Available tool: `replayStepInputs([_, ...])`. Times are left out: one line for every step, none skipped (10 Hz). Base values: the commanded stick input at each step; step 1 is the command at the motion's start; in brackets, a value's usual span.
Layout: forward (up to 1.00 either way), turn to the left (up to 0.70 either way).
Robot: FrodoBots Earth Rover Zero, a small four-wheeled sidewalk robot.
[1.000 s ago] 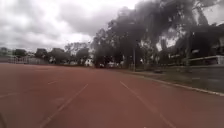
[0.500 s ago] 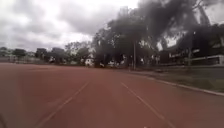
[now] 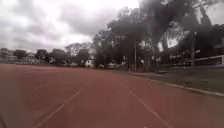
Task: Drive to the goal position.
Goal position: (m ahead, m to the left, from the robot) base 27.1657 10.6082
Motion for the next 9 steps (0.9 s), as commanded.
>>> replayStepInputs([0.7, 0.0])
replayStepInputs([0.7, 0.0])
replayStepInputs([0.7, 0.0])
replayStepInputs([0.7, 0.0])
replayStepInputs([0.7, 0.0])
replayStepInputs([0.7, 0.0])
replayStepInputs([0.7, 0.0])
replayStepInputs([0.7, 0.0])
replayStepInputs([0.7, 0.0])
